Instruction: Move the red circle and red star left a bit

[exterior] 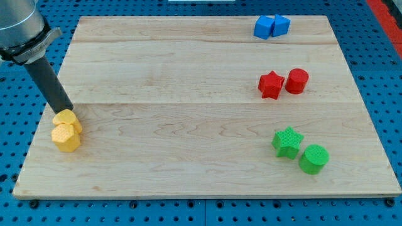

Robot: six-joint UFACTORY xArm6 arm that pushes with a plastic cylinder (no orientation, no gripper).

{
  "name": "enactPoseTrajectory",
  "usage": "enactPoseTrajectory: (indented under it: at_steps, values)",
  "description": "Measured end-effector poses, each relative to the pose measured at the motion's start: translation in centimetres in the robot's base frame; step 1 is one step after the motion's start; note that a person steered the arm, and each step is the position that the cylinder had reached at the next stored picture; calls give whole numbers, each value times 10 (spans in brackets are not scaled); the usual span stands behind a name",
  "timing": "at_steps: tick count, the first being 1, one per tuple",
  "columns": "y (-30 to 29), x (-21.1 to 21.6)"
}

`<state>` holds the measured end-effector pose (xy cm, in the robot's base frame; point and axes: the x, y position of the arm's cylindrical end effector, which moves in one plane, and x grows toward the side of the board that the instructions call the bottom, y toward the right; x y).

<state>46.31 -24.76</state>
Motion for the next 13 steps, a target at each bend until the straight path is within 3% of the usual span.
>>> enactPoseTrajectory:
  at_steps: [7,9,10,12,13]
  values:
    - [11,2]
    - [140,-12]
    - [245,9]
    - [428,-2]
    - [473,-35]
